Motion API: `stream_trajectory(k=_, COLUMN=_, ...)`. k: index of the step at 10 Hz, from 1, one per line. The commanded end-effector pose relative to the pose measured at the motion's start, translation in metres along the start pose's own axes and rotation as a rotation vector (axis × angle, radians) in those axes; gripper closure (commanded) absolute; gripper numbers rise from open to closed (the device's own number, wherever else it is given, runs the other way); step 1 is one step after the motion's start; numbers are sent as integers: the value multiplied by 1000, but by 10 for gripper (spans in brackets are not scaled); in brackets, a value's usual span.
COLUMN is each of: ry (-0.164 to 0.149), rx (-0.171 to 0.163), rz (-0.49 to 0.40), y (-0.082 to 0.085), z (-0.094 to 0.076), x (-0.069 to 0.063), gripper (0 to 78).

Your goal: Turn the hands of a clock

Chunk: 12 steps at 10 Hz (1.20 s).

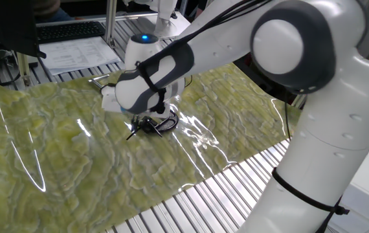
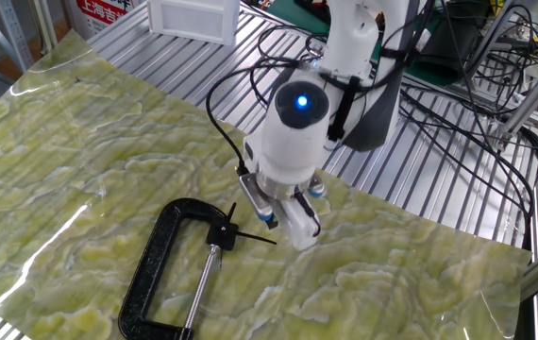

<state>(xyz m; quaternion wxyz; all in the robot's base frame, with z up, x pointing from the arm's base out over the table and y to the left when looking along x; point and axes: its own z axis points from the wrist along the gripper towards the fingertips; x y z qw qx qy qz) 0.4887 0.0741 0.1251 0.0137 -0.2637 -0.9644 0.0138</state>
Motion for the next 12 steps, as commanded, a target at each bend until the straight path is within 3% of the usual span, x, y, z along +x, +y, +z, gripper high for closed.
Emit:
stream_trajectory(k=1, ry=4, rx=-1, rz=-77, y=-17, z=-31, x=4, gripper=776)
stream_trajectory(k=4, ry=5, rx=-5, rz=-133, y=-23, z=-40, x=5, gripper=776)
stream_trajectory(k=8, ry=10, rx=-3, rz=-271, y=-29, z=-47, x=6, gripper=776)
stream_trajectory(k=12, ry=23, rx=1, rz=-322, y=-42, z=-55, x=1, gripper=776)
